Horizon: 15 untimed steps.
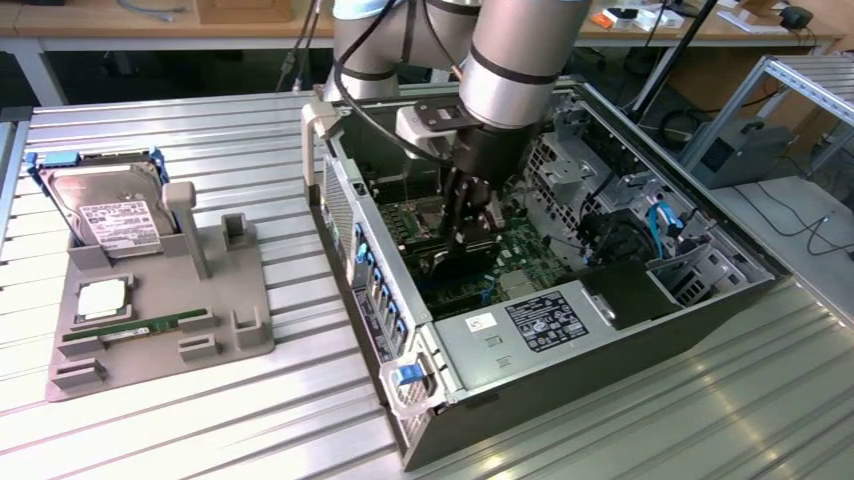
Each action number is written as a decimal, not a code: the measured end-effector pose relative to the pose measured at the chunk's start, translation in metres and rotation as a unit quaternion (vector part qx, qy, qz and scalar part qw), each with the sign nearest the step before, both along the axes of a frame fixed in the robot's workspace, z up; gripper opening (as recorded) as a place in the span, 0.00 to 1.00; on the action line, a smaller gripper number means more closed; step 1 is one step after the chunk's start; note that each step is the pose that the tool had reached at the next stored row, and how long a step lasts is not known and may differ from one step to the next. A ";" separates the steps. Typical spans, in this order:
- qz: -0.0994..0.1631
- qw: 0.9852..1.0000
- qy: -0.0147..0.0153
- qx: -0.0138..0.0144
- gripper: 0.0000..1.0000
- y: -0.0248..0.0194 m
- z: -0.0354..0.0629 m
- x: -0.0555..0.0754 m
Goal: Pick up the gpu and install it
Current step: 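Insert the gpu into the slot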
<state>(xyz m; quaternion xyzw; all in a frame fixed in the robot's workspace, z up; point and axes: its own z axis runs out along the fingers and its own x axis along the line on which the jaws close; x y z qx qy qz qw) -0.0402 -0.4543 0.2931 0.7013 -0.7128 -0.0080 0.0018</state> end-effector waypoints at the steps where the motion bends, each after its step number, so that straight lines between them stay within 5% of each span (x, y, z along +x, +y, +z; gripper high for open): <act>1: 0.001 1.000 0.000 0.000 0.32 0.0014 0.0012 0.000; 4: 0.009 1.000 0.003 0.000 0.10 0.0020 0.0011 0.008; 12: 0.014 1.000 0.020 0.000 0.10 0.0020 0.0010 0.069; 15: 0.015 1.000 0.023 0.000 0.10 0.0021 0.0010 0.090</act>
